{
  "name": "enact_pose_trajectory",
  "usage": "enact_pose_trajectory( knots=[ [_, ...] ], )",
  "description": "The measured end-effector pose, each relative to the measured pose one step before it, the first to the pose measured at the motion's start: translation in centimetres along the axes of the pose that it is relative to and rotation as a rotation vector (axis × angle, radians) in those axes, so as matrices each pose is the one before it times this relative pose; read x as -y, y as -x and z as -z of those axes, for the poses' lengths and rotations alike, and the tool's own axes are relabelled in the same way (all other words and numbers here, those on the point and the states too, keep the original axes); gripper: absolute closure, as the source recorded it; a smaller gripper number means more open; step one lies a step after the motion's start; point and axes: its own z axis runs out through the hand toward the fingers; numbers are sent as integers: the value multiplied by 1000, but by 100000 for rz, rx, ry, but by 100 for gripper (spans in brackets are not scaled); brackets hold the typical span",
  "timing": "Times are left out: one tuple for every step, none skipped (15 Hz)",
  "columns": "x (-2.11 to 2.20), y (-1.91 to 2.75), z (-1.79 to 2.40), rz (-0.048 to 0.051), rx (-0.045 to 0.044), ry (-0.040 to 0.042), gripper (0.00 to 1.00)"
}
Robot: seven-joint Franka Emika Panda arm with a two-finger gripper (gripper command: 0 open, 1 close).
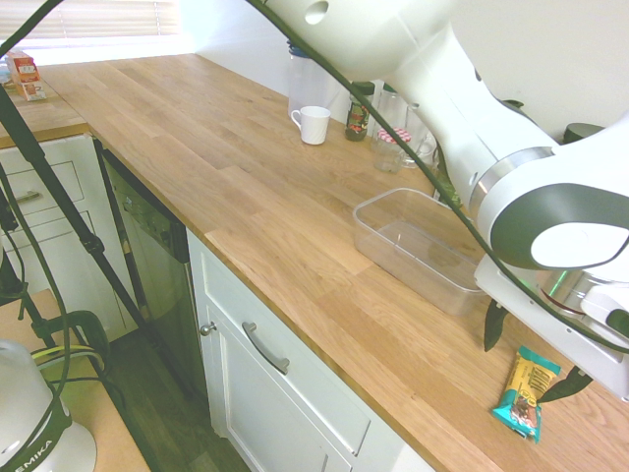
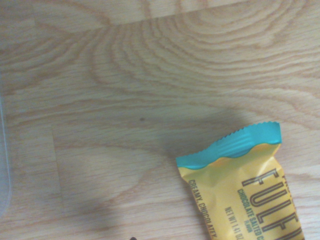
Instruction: Put the protein bar into the container
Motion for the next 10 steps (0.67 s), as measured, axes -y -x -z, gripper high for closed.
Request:
enact_pose_trajectory(
  knots=[
    [19, -38, -199, 164, 192, 205, 0],
    [-23, -85, -311, 117, 270, 184, 0],
    [-86, -138, -403, 136, 333, 248, 0],
    [-72, -230, -340, 53, 223, 200, 0],
    [-155, -323, -268, -95, 66, 98, 0],
    [-202, -288, -190, -24, 12, 50, 0],
    [-111, -269, -93, -10, -111, -76, 100],
    [3, -129, -8, 384, -133, -60, 100],
    [43, -64, -30, 609, -107, 30, 100],
    [-4, -11, 2, 462, -61, -41, 100]
  ],
)
